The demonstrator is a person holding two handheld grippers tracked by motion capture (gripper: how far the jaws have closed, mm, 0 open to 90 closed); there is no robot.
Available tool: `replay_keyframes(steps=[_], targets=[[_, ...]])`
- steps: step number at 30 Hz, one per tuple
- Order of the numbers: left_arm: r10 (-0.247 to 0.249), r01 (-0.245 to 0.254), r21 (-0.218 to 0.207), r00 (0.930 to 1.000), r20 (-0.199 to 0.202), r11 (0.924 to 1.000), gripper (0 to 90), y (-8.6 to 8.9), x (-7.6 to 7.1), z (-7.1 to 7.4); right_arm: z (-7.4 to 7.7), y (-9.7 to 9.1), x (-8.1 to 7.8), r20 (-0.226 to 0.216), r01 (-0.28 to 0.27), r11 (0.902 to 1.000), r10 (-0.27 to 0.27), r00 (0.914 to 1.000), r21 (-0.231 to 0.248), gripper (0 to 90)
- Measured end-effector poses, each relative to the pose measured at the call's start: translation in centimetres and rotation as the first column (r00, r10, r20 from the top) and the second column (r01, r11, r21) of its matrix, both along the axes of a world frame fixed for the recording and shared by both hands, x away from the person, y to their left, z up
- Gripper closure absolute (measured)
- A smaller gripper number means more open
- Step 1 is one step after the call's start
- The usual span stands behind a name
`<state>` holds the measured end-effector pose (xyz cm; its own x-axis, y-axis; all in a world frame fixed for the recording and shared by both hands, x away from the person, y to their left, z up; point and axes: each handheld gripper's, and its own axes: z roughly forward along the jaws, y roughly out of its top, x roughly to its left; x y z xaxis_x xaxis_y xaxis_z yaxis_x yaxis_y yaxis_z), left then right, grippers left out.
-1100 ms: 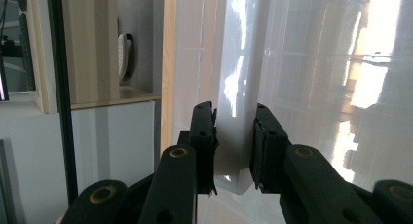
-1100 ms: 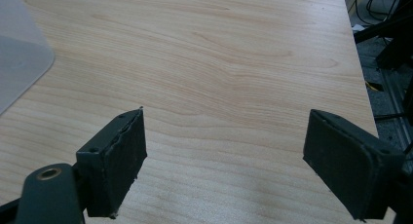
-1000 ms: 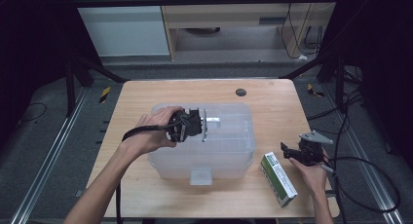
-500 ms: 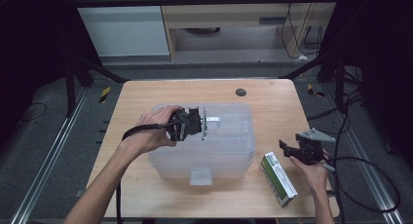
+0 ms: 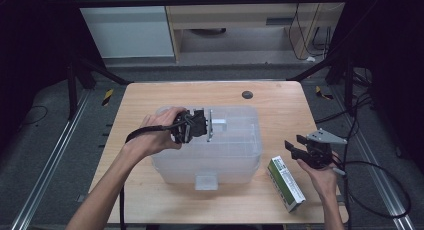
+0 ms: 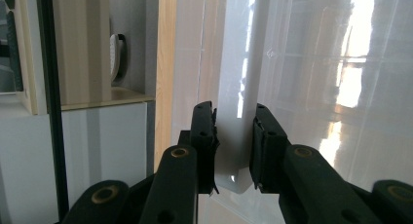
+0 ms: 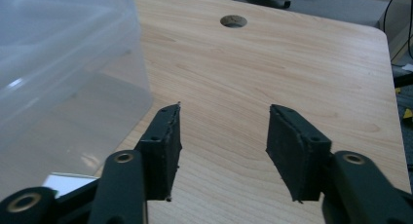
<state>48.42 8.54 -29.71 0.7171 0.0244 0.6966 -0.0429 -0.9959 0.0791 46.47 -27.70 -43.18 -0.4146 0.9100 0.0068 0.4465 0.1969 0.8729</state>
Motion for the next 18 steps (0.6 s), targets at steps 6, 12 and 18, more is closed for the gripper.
replay_keyframes(steps=[6,12,18], targets=[[-0.001,0.001,-0.014,1.0,0.007,0.9999,74.0,0.0,0.1,0.0,0.8,0.7,-0.4,0.012,-0.045,0.999,0.045,0.9989,0.003,56.1],[0.004,-0.004,-0.021,1.0,0.007,0.9998,73.7,0.0,0.5,0.4,1.3,1.3,-0.7,-0.005,-0.093,0.9956,0.093,0.9957,-0.01,62.4],[0.012,-0.012,-0.02,0.9999,0.004,0.9997,73.6,0.0,0.7,0.6,2.0,1.8,-1.3,0.003,-0.12,0.9925,0.121,0.9927,-0.022,67.8]])
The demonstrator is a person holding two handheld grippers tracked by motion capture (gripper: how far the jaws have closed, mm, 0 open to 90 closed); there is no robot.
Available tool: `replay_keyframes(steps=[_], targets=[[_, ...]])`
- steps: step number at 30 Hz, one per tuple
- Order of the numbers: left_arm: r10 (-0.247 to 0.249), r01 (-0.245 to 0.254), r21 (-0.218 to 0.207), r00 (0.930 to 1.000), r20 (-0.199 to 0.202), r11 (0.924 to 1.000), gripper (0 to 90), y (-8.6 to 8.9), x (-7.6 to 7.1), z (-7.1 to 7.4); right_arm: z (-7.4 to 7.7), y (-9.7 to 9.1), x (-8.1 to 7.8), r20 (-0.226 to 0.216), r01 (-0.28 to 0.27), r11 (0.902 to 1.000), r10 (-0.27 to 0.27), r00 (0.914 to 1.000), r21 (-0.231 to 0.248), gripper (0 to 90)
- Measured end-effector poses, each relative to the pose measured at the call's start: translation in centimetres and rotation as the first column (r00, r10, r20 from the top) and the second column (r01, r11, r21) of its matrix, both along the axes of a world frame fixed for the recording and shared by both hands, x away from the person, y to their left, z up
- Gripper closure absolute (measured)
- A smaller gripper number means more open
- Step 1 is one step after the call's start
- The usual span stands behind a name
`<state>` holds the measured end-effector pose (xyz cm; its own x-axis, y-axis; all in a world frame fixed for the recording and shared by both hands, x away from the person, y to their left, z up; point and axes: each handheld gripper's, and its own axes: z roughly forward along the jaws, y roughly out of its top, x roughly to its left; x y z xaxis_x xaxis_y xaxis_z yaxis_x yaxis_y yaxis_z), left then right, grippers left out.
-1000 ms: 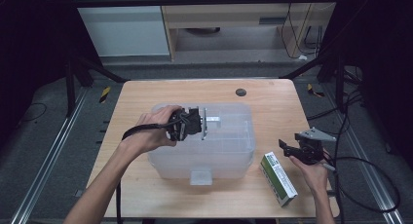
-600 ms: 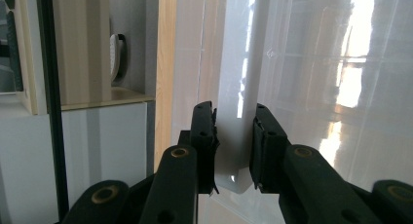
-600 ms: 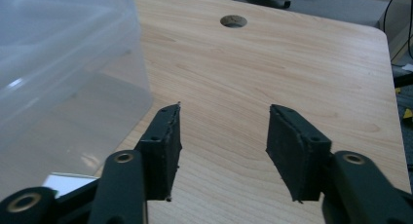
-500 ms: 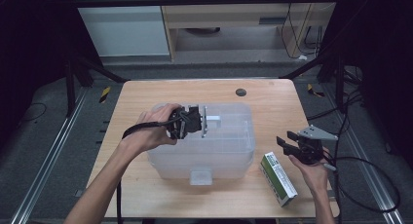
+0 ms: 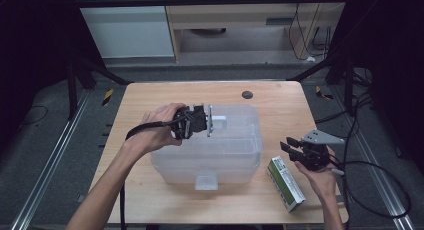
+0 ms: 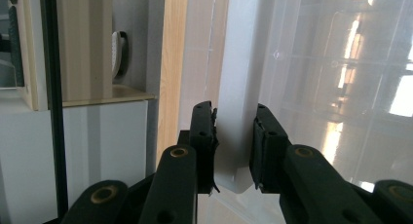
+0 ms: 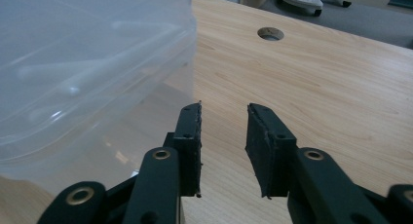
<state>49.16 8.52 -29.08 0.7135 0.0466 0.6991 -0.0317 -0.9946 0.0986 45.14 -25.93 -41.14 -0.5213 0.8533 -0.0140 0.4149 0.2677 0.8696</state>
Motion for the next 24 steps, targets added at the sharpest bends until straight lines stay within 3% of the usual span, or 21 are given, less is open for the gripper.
replay_keyframes(steps=[9,15,18,20,24], targets=[[0.02,-0.02,-0.007,0.9998,-0.005,0.9998,73.1,-0.1,0.4,0.4,0.5,1.1,-0.4,-0.042,-0.066,0.9978,0.065,0.997,-0.012,78.7],[0.03,-0.03,-0.007,0.9995,-0.007,0.9995,73.0,-0.2,0.7,0.6,0.6,1.5,-0.6,-0.082,-0.109,0.994,0.109,0.9906,0.008,85.6],[0.012,-0.012,-0.016,0.9998,-0.014,0.9998,72.8,-0.2,1.0,0.7,0.6,1.7,-0.7,-0.108,-0.14,0.9898,0.142,0.9839,0.026,88.3],[0.04,-0.04,-0.01,0.9992,-0.006,0.9992,72.7,-0.2,1.0,0.9,0.7,1.8,-0.8,-0.115,-0.159,0.9865,0.163,0.9799,0.037,89.9],[0.038,-0.038,-0.02,0.9993,-0.003,0.9991,72.6,-0.1,1.2,1.0,0.8,2.1,-0.9,-0.127,-0.2,0.9788,0.204,0.9707,0.046,90.0]])
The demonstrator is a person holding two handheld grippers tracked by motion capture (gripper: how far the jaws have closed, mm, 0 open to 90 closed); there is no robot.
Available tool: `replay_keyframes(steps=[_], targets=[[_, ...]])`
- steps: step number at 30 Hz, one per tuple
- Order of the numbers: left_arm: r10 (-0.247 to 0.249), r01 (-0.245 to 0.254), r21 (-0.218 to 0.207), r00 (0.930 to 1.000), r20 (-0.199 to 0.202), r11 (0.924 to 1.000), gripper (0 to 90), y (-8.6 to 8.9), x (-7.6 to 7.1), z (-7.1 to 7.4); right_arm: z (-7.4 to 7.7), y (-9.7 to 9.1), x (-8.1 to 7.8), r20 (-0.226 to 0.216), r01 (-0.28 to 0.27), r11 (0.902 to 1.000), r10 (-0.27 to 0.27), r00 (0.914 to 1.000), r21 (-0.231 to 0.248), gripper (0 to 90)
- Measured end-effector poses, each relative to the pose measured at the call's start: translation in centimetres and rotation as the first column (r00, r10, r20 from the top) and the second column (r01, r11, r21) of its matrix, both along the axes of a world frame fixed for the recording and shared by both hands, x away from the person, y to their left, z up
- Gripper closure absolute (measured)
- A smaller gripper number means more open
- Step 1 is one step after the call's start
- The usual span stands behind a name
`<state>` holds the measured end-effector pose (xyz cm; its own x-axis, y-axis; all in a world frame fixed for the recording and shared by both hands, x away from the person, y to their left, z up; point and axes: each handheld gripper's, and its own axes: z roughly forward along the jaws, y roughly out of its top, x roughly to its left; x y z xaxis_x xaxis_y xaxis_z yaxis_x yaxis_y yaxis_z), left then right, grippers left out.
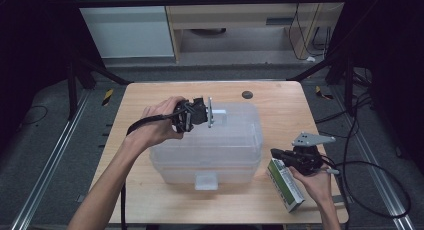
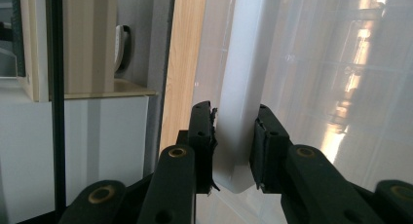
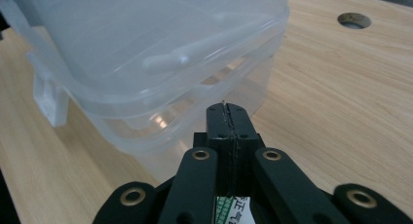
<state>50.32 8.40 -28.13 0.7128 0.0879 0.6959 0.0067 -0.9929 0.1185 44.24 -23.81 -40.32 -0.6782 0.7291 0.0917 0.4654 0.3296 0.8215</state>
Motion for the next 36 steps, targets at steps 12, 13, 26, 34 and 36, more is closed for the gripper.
replay_keyframes(steps=[12,13,26,34,36], targets=[[0.016,-0.016,-0.027,0.9999,0.0,0.9995,72.2,0.0,0.8,0.4,-0.1,1.5,-0.2,-0.022,-0.084,0.9965,0.083,0.9963,-0.01,90.0],[0.016,-0.016,-0.027,0.9999,0.0,0.9995,72.1,0.0,0.8,0.4,-0.1,1.5,-0.2,-0.022,-0.084,0.9965,0.083,0.9963,-0.01,90.0],[0.025,-0.025,-0.055,0.9997,-0.005,0.9982,71.6,0.2,1.4,0.7,0.0,2.0,-0.3,-0.018,-0.142,0.9879,0.144,0.9895,0.062,90.0],[0.032,-0.033,-0.065,0.9993,-0.018,0.9973,71.0,0.3,1.5,0.7,0.0,2.1,-0.5,0.006,-0.148,0.9854,0.149,0.9889,0.084,90.0],[0.029,-0.03,-0.074,0.9994,-0.017,0.9968,70.6,0.4,1.5,0.7,0.0,2.1,-0.4,0.006,-0.149,0.9853,0.149,0.9888,0.084,90.0]])
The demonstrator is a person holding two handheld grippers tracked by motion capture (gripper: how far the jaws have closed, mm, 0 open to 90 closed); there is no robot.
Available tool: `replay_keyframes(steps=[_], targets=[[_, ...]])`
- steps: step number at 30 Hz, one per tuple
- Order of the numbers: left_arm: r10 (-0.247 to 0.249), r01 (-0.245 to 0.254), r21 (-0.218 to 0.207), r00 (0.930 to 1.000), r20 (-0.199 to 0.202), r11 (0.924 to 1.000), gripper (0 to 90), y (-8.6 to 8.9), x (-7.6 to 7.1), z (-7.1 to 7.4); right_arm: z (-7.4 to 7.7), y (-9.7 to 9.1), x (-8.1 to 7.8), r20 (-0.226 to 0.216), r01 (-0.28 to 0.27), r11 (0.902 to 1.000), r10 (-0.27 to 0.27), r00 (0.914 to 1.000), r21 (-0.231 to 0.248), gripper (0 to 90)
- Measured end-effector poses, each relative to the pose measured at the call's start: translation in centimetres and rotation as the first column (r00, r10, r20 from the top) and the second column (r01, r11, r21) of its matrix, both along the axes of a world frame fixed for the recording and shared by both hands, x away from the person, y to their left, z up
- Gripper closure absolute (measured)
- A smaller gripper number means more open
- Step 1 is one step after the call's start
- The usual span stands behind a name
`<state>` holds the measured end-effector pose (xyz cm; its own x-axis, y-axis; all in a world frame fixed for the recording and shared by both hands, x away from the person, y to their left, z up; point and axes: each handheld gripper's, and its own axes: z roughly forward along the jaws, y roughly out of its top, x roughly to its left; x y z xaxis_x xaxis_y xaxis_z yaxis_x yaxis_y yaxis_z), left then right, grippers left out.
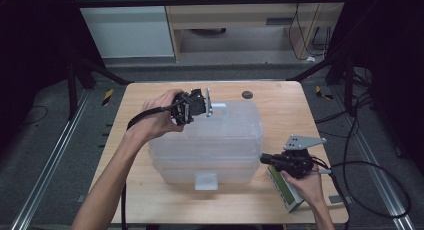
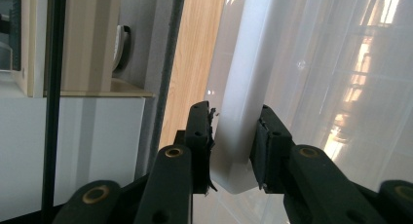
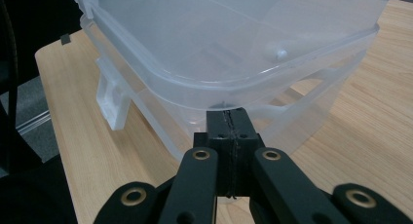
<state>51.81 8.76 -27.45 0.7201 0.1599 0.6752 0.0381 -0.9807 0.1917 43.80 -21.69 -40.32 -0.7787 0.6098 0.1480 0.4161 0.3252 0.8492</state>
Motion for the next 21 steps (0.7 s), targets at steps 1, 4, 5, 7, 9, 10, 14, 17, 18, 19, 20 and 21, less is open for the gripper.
replay_keyframes(steps=[1,4,5,7,9,10,14,17,18,19,20,21], targets=[[0.001,-0.001,-0.005,1.0,0.0,1.0,69.4,0.0,0.0,0.0,0.0,0.0,0.0,0.001,-0.001,1.0,0.001,1.0,-0.002,90.0],[-0.004,0.003,-0.029,1.0,-0.009,0.9996,63.2,0.4,0.0,0.3,0.0,0.0,0.0,0.002,-0.002,1.0,0.002,1.0,-0.009,90.0],[-0.004,0.004,-0.03,0.9999,-0.012,0.9996,62.4,0.5,-0.1,0.5,0.0,0.0,0.0,0.004,-0.001,1.0,0.001,1.0,-0.008,90.0],[-0.014,0.013,-0.042,0.9998,-0.015,0.999,60.7,0.7,-0.3,0.7,0.0,0.0,0.0,0.001,-0.001,1.0,0.001,1.0,-0.006,90.0],[-0.025,0.025,-0.045,0.9997,-0.008,0.9987,59.8,0.9,-0.6,1.0,0.0,0.0,0.0,0.002,0.0,1.0,0.0,1.0,-0.005,90.0],[-0.025,0.025,-0.062,0.9997,-0.001,0.9978,59.7,1.1,-0.9,1.2,0.0,0.0,0.0,0.002,0.0,1.0,0.001,1.0,-0.005,90.0],[-0.028,0.029,-0.068,0.9995,0.015,0.9973,58.2,1.9,-1.7,1.9,0.0,0.0,0.0,0.001,0.001,1.0,-0.001,1.0,-0.007,90.0],[-0.026,0.028,-0.096,0.9994,0.025,0.995,57.7,2.9,-2.4,2.3,0.0,0.0,0.0,0.001,0.003,1.0,-0.003,1.0,-0.006,90.0],[-0.022,0.025,-0.098,0.9995,0.024,0.9949,57.4,3.2,-2.5,2.5,0.0,0.0,0.0,-0.001,0.001,1.0,-0.001,1.0,-0.005,90.0],[-0.018,0.02,-0.114,0.9996,0.024,0.9932,57.3,3.5,-2.7,2.5,0.0,0.1,0.0,0.0,0.002,1.0,-0.002,1.0,-0.005,90.0],[-0.019,0.022,-0.125,0.9996,0.023,0.9919,57.2,3.8,-2.8,2.6,0.0,0.1,-0.1,0.0,0.003,1.0,-0.003,1.0,-0.004,90.0],[-0.015,0.017,-0.141,0.9998,0.015,0.9899,56.9,4.1,-2.9,2.6,0.0,0.1,-0.1,0.001,0.005,1.0,-0.005,1.0,-0.005,90.0]])
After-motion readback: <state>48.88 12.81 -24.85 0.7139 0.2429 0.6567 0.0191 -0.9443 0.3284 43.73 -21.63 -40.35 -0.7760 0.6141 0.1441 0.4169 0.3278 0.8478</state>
